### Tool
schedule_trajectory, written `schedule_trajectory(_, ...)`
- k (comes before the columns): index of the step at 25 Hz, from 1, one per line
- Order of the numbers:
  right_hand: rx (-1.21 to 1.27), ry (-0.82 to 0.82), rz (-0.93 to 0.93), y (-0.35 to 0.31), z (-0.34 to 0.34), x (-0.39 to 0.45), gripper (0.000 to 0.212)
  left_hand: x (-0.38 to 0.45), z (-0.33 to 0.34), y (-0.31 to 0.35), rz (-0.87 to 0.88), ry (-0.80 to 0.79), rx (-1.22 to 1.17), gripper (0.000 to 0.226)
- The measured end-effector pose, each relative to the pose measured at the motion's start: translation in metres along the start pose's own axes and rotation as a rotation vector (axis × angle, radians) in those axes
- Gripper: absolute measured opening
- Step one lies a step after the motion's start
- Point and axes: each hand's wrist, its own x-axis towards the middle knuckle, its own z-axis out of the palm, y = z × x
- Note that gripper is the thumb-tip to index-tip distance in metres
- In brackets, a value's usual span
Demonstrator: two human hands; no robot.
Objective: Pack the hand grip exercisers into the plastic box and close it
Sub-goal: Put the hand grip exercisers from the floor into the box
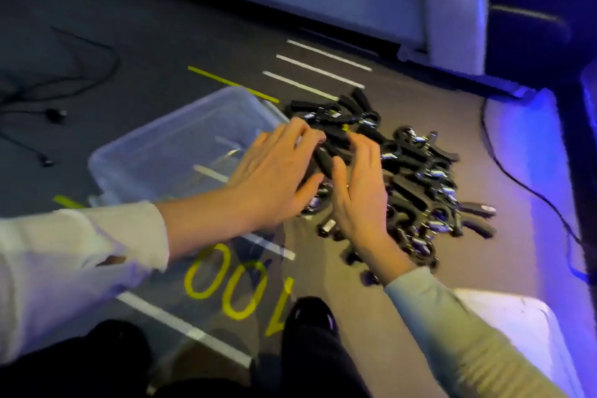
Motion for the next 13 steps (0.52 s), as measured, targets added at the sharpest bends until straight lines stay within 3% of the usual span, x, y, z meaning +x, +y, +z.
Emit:
schedule_trajectory(6, -0.168, -0.188, -0.215, -0.059, 0.049, 0.034, 0.068, -0.054, -0.035, -0.094, -0.233, -0.092, 0.267, 0.072)
schedule_trajectory(9, -0.352, -0.312, -0.244, -0.070, 0.066, 0.040, 0.079, -0.080, -0.038, -0.117, -0.338, -0.178, 0.308, 0.091)
schedule_trajectory(13, -0.528, -0.431, -0.280, -0.072, 0.088, 0.045, 0.081, -0.112, -0.035, -0.139, -0.414, -0.194, 0.261, 0.098)
